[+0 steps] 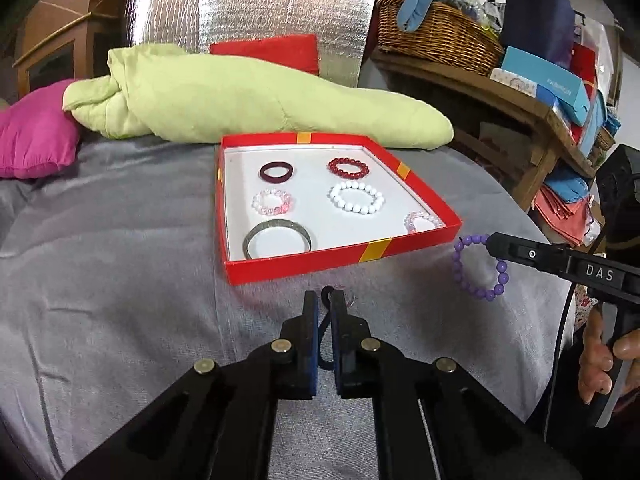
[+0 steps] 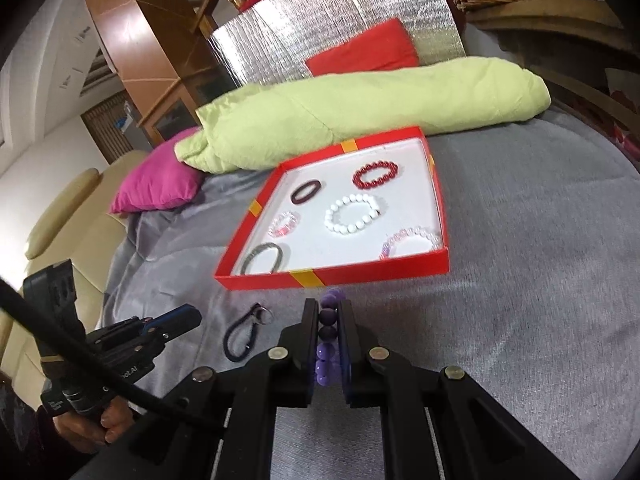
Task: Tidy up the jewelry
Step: 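Carry the hair tie toward the tray with the left gripper while the right gripper carries the purple bracelet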
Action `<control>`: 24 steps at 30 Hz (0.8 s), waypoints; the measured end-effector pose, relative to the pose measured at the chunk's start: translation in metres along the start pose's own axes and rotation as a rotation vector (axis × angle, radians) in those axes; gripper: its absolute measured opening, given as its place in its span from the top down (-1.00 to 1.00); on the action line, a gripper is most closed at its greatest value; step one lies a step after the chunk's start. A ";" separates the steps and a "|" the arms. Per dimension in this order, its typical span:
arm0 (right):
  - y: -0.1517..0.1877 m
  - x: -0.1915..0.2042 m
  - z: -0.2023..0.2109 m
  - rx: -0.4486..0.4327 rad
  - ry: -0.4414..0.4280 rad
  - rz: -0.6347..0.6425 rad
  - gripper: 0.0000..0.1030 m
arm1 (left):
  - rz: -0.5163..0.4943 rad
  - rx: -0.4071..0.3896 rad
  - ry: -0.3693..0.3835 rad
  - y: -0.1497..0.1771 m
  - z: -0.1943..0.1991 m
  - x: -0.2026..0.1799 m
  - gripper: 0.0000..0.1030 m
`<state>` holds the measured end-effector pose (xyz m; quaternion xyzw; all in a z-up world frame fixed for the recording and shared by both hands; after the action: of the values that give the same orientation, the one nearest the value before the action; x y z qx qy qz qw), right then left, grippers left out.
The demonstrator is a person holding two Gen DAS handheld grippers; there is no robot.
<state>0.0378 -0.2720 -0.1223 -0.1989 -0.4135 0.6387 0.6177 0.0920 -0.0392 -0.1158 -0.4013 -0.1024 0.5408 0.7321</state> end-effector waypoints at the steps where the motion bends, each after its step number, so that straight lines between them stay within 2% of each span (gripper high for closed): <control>1: -0.001 0.001 0.002 -0.009 -0.005 0.003 0.80 | -0.008 0.017 0.005 0.001 -0.002 -0.001 0.88; 4: -0.001 0.003 0.000 -0.001 -0.003 0.011 0.80 | -0.023 0.055 -0.009 0.005 -0.010 -0.005 0.88; 5: -0.001 0.003 0.000 0.002 -0.005 0.012 0.80 | -0.024 0.067 -0.012 0.006 -0.012 -0.006 0.76; 7: 0.000 0.003 -0.002 0.011 -0.002 0.014 0.80 | -0.021 0.091 -0.036 0.008 -0.019 -0.007 0.26; 8: 0.000 0.003 -0.003 0.013 0.001 0.017 0.80 | -0.017 0.096 -0.061 0.009 -0.023 -0.007 -0.14; 9: 0.001 0.003 -0.003 0.015 0.003 0.020 0.80 | -0.015 0.095 -0.077 0.010 -0.026 -0.008 -0.23; 12: 0.002 0.003 -0.006 0.029 0.013 0.022 0.80 | -0.022 0.115 -0.076 0.012 -0.033 -0.011 -0.23; 17: 0.004 0.002 -0.012 0.050 0.026 0.023 0.80 | -0.028 0.201 -0.134 0.022 -0.060 -0.008 -0.22; 19: 0.005 0.003 -0.013 0.054 0.028 0.027 0.80 | -0.064 0.178 -0.147 0.024 -0.059 -0.012 0.08; 20: 0.005 0.004 -0.014 0.055 0.029 0.029 0.80 | -0.076 0.171 -0.134 0.023 -0.057 -0.013 0.57; 21: 0.005 0.005 -0.014 0.057 0.031 0.032 0.80 | -0.079 0.169 -0.127 0.023 -0.056 -0.014 0.71; 22: 0.005 0.006 -0.015 0.058 0.032 0.035 0.80 | -0.084 0.162 -0.134 0.024 -0.054 -0.014 0.73; 23: 0.005 0.006 -0.015 0.059 0.032 0.037 0.80 | -0.095 0.154 -0.147 0.024 -0.053 -0.014 0.84; 24: 0.005 0.006 -0.015 0.059 0.033 0.038 0.80 | -0.103 0.143 -0.152 0.024 -0.051 -0.015 0.85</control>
<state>0.0451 -0.2619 -0.1335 -0.1988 -0.3803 0.6589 0.6179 0.0992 -0.0742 -0.1619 -0.3000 -0.1391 0.5372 0.7759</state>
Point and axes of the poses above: each gripper's, at about its wrist camera, not at the fingertips, and z roughly against the way its jaws point, x to its left, y to its underside, the point moved 1 cm from there along -z, roughly the way its jaws point, and after that the axes turned 12 degrees about z, right-handed, at the moved point
